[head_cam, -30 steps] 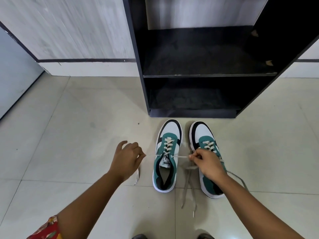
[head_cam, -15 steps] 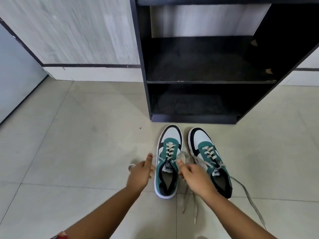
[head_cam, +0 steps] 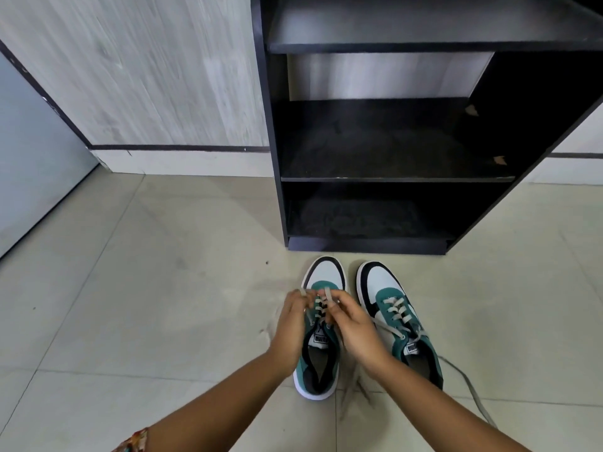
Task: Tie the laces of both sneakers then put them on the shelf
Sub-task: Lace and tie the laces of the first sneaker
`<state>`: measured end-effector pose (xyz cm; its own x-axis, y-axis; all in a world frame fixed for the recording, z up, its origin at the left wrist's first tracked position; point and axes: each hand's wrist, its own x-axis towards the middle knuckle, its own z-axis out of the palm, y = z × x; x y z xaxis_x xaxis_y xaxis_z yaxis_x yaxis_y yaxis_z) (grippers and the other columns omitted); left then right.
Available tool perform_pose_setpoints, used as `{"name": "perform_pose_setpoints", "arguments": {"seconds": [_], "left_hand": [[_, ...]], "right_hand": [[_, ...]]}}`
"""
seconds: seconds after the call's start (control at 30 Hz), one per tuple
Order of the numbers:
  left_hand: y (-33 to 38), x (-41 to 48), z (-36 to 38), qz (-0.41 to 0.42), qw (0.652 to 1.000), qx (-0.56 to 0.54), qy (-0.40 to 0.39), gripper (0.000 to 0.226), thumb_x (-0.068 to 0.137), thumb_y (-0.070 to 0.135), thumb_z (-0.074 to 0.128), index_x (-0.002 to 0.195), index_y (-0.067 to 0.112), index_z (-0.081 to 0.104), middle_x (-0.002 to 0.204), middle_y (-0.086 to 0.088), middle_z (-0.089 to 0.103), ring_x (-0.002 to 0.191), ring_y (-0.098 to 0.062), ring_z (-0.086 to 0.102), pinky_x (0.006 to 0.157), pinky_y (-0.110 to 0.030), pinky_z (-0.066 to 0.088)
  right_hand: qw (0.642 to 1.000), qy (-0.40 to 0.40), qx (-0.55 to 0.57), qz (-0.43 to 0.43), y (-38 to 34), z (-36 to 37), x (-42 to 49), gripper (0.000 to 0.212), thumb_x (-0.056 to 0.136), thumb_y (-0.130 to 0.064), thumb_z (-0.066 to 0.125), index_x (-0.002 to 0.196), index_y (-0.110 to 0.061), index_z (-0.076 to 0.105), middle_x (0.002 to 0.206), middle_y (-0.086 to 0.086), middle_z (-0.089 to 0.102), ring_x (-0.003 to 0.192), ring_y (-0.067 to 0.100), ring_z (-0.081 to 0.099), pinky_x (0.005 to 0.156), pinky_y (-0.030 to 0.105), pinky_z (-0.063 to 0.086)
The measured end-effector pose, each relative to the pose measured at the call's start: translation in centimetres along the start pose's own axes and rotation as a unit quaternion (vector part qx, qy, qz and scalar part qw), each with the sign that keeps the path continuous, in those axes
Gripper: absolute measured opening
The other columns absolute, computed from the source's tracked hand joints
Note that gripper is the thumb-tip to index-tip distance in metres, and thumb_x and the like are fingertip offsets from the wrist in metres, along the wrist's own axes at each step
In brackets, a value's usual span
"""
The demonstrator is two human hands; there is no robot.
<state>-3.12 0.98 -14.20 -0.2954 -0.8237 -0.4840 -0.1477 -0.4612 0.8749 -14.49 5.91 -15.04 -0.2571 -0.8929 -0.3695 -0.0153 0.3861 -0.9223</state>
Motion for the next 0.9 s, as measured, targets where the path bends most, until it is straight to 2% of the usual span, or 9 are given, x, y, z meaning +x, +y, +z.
{"name": "perform_pose_setpoints", "arguments": {"seconds": [0.13, 0.23, 0.37, 0.43, 0.5, 0.63, 0.73, 0.8, 0.9], "left_hand": [[1.8, -0.2, -1.8, 0.263, 0.945, 0.168, -0.094, 0.037, 0.097, 0.028, 0.031, 0.128, 0.020, 0.050, 0.131, 0.006, 0.053, 0.122, -0.001, 0.048, 0.102, -0.013, 0.038], [1.3, 0.6, -3.3, 0.314, 0.885, 0.316, -0.136, 0.031, 0.096, 0.032, 0.031, 0.113, 0.024, 0.056, 0.112, 0.012, 0.060, 0.106, 0.000, 0.053, 0.094, -0.027, 0.046], [1.5, 0.9, -3.3, 0.366, 0.852, 0.341, -0.156, 0.038, 0.094, 0.029, 0.032, 0.111, 0.008, 0.060, 0.108, -0.010, 0.063, 0.099, -0.018, 0.057, 0.087, -0.030, 0.049], [1.9, 0.9, -3.1, 0.388, 0.835, 0.362, -0.148, 0.033, 0.094, 0.027, 0.033, 0.095, 0.008, 0.060, 0.092, -0.006, 0.058, 0.085, -0.010, 0.053, 0.073, -0.022, 0.047], [2.0, 0.7, -2.9, 0.404, 0.829, 0.374, -0.096, 0.023, 0.094, 0.027, 0.033, 0.084, 0.015, 0.050, 0.076, 0.008, 0.046, 0.072, 0.000, 0.047, 0.063, -0.010, 0.037], [1.9, 0.5, -2.1, 0.280, 0.912, 0.298, -0.002, 0.016, 0.097, 0.025, 0.039, 0.088, 0.013, 0.046, 0.061, 0.006, 0.055, 0.053, -0.004, 0.050, 0.050, -0.017, 0.036], [2.4, 0.9, -1.5, 0.203, 0.917, 0.340, -0.055, 0.026, 0.095, 0.020, 0.042, 0.078, 0.007, 0.057, 0.065, -0.005, 0.059, 0.057, -0.014, 0.051, 0.060, -0.031, 0.039], [3.2, 1.0, -1.3, 0.152, 0.913, 0.368, -0.093, 0.034, 0.092, 0.016, 0.039, 0.060, 0.010, 0.050, 0.057, -0.003, 0.049, 0.054, -0.016, 0.044, 0.059, -0.032, 0.035], [4.7, 1.2, -1.3, 0.114, 0.897, 0.408, -0.128, 0.041, 0.091, 0.021, 0.039, 0.050, 0.015, 0.037, 0.051, -0.001, 0.038, 0.049, -0.014, 0.036, 0.052, -0.030, 0.028]], "right_hand": [[0.990, -0.067, -0.093, -0.077, -1.6, -0.9, 0.1, 0.023, 0.092, -0.025, 0.047, 0.103, -0.015, 0.065, 0.099, 0.018, 0.068, 0.096, 0.031, 0.062, 0.088, 0.044, 0.048], [0.982, -0.099, -0.137, -0.085, -2.4, -1.3, -0.2, 0.023, 0.089, -0.031, 0.047, 0.092, -0.019, 0.067, 0.091, 0.017, 0.068, 0.088, 0.031, 0.063, 0.082, 0.043, 0.049], [0.975, -0.119, -0.170, -0.085, -2.9, -1.7, -0.6, 0.026, 0.091, -0.030, 0.049, 0.075, -0.040, 0.066, 0.070, -0.010, 0.065, 0.068, 0.012, 0.057, 0.068, 0.036, 0.045], [0.973, -0.102, -0.177, -0.104, -3.2, -1.8, -0.9, 0.026, 0.092, -0.026, 0.052, 0.073, -0.041, 0.063, 0.067, -0.011, 0.060, 0.065, 0.007, 0.052, 0.066, 0.033, 0.043], [0.975, -0.049, -0.176, -0.129, -3.1, -2.1, -1.3, 0.008, 0.090, -0.028, 0.056, 0.083, -0.031, 0.059, 0.068, -0.007, 0.056, 0.064, 0.012, 0.051, 0.063, 0.035, 0.043], [0.963, -0.007, -0.201, -0.178, -2.1, -1.8, -2.8, 0.009, 0.086, -0.030, 0.057, 0.091, -0.025, 0.053, 0.078, -0.006, 0.055, 0.074, 0.014, 0.056, 0.069, 0.032, 0.047], [0.924, 0.031, -0.322, -0.203, -1.1, -1.4, -2.6, 0.025, 0.088, -0.028, 0.055, 0.110, -0.020, 0.061, 0.094, -0.003, 0.053, 0.091, 0.012, 0.055, 0.079, 0.028, 0.048], [0.901, 0.053, -0.377, -0.208, -0.8, -1.1, -1.9, 0.041, 0.089, -0.023, 0.052, 0.130, -0.021, 0.049, 0.099, 0.001, 0.051, 0.096, 0.019, 0.053, 0.081, 0.033, 0.049], [0.908, 0.036, -0.369, -0.196, -1.0, -0.5, -1.5, 0.046, 0.090, -0.025, 0.051, 0.134, -0.028, 0.043, 0.096, 0.002, 0.050, 0.094, 0.020, 0.051, 0.078, 0.034, 0.048]]}}
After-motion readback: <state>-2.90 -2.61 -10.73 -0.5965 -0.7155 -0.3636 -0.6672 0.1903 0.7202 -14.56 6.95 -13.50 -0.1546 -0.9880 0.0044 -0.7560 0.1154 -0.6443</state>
